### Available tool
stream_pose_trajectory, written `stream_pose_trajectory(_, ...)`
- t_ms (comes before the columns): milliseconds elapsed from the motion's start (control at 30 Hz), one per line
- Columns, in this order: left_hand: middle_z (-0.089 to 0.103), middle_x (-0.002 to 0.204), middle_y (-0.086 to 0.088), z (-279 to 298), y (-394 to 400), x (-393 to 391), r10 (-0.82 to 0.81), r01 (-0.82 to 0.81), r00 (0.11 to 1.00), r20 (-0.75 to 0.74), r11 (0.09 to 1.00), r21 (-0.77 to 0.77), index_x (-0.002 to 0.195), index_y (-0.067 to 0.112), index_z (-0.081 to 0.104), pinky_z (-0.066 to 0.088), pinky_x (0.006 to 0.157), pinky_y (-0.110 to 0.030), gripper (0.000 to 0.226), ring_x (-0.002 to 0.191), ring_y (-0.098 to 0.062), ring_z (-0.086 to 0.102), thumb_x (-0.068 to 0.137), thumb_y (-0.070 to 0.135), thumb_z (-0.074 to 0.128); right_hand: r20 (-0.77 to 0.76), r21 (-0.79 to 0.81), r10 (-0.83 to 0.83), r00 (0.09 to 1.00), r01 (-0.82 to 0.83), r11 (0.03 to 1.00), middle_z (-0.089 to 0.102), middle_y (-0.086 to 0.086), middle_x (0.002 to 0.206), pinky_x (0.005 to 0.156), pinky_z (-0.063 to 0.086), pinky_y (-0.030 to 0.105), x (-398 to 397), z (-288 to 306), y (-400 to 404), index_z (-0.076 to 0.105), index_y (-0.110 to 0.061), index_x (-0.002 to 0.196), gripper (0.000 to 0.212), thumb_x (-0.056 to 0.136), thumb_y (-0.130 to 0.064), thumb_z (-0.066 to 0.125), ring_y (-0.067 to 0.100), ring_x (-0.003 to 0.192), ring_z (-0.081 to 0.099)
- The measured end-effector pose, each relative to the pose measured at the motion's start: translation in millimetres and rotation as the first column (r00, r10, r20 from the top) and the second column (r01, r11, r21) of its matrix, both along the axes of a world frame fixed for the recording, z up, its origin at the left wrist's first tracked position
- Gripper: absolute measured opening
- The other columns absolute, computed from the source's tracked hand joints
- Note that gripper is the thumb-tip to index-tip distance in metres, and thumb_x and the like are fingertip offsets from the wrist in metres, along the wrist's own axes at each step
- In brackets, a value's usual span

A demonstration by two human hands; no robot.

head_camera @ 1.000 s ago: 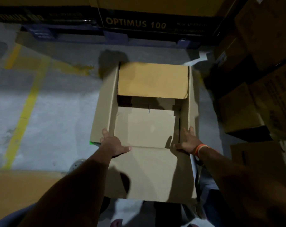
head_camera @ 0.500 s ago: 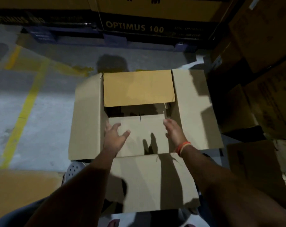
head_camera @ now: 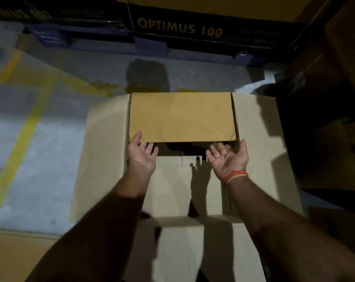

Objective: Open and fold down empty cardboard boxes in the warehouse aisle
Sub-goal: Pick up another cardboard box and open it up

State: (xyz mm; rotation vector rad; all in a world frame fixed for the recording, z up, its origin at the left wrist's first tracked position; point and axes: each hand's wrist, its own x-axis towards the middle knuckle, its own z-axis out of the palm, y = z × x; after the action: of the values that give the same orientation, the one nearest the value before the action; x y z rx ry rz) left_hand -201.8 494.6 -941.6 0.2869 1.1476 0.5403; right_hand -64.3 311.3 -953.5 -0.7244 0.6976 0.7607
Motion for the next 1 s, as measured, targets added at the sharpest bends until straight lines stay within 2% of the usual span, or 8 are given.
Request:
stream_pose_trajectory(167,0.052,0.148,-0.004,28.4,21.3,39.1,0.048,-0.055,0.998,0.044,0.980,0.190,0.135,0.020,0.056,0.030,0.120,-0.039,0.040,0.139,-0.021,0.047,0.101,0.041,0.050,0.305,0.002,0.144,0.941,-0.152,0.988,0.059,-0.002,0.138,0.108,0.035,0.055,47.8,19.8,30.6,0.054,-0.029,0.139,0.061,0.094,-0.068,0.039,0.024,0.129,0.055)
stream_pose_trajectory(267,0.063,0.124,0.005,36.1,46.4,63.4,-0.097,0.133,0.991,-0.098,0.852,0.507,0.132,0.021,0.057,0.047,0.094,-0.017,0.033,0.108,0.001,0.065,0.105,0.038,0.048,0.533,-0.159,0.356,0.768,-0.322,0.933,0.060,0.000,0.137,0.115,0.029,0.045,86.3,32.5,46.1,0.058,-0.027,0.135,0.067,0.082,-0.067,0.063,0.022,0.132,0.052)
stream_pose_trajectory(333,0.059,0.132,0.010,34.0,69.5,75.6,-0.133,0.383,0.913,-0.385,0.601,0.702,0.146,0.018,0.048,0.043,0.102,-0.017,0.048,0.109,0.010,0.062,0.103,0.039,0.053,0.571,-0.603,0.704,0.422,-0.367,0.708,0.040,0.004,0.158,0.117,0.022,0.030,113.2,35.8,50.2,0.037,-0.023,0.155,0.074,0.092,-0.054,0.062,0.022,0.147,0.035)
stream_pose_trajectory(400,0.034,0.163,0.002,21.0,93.3,78.5,-0.212,0.618,0.783,-0.584,0.365,0.696,0.161,0.022,0.026,0.022,0.124,-0.035,0.080,0.149,-0.010,0.033,0.094,0.053,0.056,0.257,-0.963,0.966,0.021,-0.076,0.257,0.020,0.006,0.166,0.122,0.018,0.035,145.1,29.0,51.3,0.017,-0.028,0.161,0.081,0.096,-0.052,0.058,0.027,0.154,0.016)
stream_pose_trajectory(500,0.006,0.171,0.010,-7.3,120.8,79.3,-0.094,0.953,0.301,-0.949,-0.015,0.304,0.162,0.038,0.009,0.011,0.119,-0.065,0.091,0.157,-0.030,0.002,0.090,0.058,0.061,-0.136,-0.986,0.955,-0.266,0.132,-0.103,0.005,-0.002,0.169,0.119,0.015,0.064,171.1,17.6,57.5,0.003,-0.033,0.161,0.094,0.091,-0.056,0.061,0.039,0.153,-0.004)
stream_pose_trajectory(667,-0.011,0.168,0.020,-32.9,126.9,79.3,-0.023,0.989,-0.052,-0.998,-0.140,-0.048,0.158,0.047,-0.002,0.022,0.108,-0.076,0.109,0.155,-0.038,-0.007,0.080,0.044,0.075,-0.316,-0.949,0.898,-0.306,0.102,-0.299,-0.008,-0.004,0.169,0.121,0.010,0.061,175.4,-6.7,68.5,-0.002,-0.034,0.160,0.100,0.090,-0.049,0.068,0.049,0.150,-0.007)
stream_pose_trajectory(867,-0.007,0.170,0.007,-40.7,148.4,68.5,-0.047,0.959,-0.064,-0.997,-0.280,-0.049,0.158,0.045,-0.004,0.029,0.117,-0.061,0.123,0.156,-0.034,-0.006,0.066,0.034,0.076,-0.354,-0.935,0.884,-0.305,0.122,-0.333,-0.021,-0.008,0.166,0.122,0.011,0.060,174.4,-22.9,57.5,-0.014,-0.045,0.155,0.125,0.068,-0.055,0.075,0.048,0.151,-0.004)
stream_pose_trajectory(1000,-0.016,0.166,-0.003,-20.1,100.4,21.3,-0.030,0.993,0.013,-0.999,-0.113,0.016,0.155,0.054,0.009,0.030,0.108,-0.068,0.112,0.156,-0.031,-0.003,0.073,0.021,0.077,-0.457,-0.889,0.832,-0.314,0.185,-0.418,-0.033,-0.011,0.161,0.105,0.030,0.077,114.7,-28.2,-5.5,-0.033,-0.052,0.145,0.121,0.062,-0.061,0.055,0.042,0.153,-0.003)
